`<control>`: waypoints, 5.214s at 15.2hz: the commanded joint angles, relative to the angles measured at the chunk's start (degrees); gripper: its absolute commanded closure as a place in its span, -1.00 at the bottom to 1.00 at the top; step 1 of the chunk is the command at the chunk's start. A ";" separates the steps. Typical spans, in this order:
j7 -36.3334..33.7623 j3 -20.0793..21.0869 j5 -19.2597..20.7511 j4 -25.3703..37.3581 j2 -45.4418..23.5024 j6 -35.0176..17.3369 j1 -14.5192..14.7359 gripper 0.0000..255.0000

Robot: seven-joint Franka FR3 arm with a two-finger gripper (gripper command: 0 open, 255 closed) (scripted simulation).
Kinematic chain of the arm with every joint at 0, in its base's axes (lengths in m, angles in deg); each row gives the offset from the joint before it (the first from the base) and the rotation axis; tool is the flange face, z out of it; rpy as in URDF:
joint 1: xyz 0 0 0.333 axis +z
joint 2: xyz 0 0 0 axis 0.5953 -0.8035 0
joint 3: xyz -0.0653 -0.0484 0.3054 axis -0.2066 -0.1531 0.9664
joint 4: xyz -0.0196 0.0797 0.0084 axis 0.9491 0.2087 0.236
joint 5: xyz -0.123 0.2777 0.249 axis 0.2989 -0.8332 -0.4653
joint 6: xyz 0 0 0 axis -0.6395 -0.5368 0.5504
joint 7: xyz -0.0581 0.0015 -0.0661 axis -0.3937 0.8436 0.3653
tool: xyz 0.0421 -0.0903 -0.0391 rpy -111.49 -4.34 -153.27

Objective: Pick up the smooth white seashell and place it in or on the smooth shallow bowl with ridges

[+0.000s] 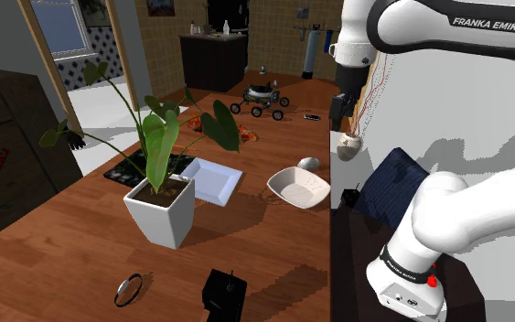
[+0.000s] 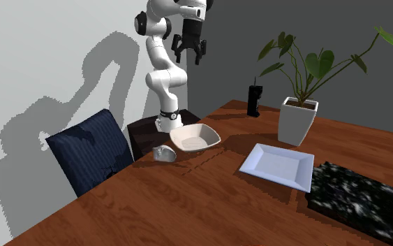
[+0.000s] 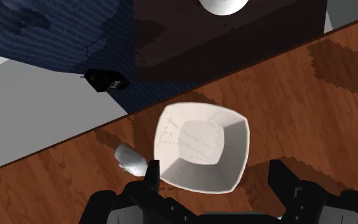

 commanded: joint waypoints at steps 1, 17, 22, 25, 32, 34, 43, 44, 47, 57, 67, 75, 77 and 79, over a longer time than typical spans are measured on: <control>0.00 0.00 0.00 0.00 0.00 0.00 0.00 -1.00; 3.79 -5.45 13.39 -11.47 -19.03 -29.02 -4.33 -1.00; 3.27 -6.92 18.44 -10.73 -28.59 -37.60 -6.44 -1.00; 2.54 -7.74 21.69 -9.23 -34.84 -42.20 -7.71 -1.00; 0.78 -9.31 26.40 -7.78 -43.31 -49.23 -9.55 -1.00; 0.34 -9.66 27.16 -8.08 -44.44 -50.74 -9.90 -1.00; -0.02 -9.97 27.77 -8.27 -45.37 -51.91 -10.17 -1.00; -0.02 -9.97 27.77 -8.27 -45.37 -51.91 -10.16 -1.00; -0.04 -9.92 27.73 -8.34 -45.18 -51.77 -10.11 1.00; 18.71 -10.52 25.07 -14.58 -39.62 -55.31 -10.32 -1.00; 69.55 -20.88 17.03 -24.97 -31.03 -59.73 -7.00 -1.00; 69.32 -21.26 17.49 -25.29 -33.32 -62.37 -7.26 -1.00; 69.33 -21.27 17.48 -25.28 -33.31 -62.36 -7.26 -1.00; 69.33 -21.27 17.48 -25.28 -33.31 -62.36 -7.26 1.00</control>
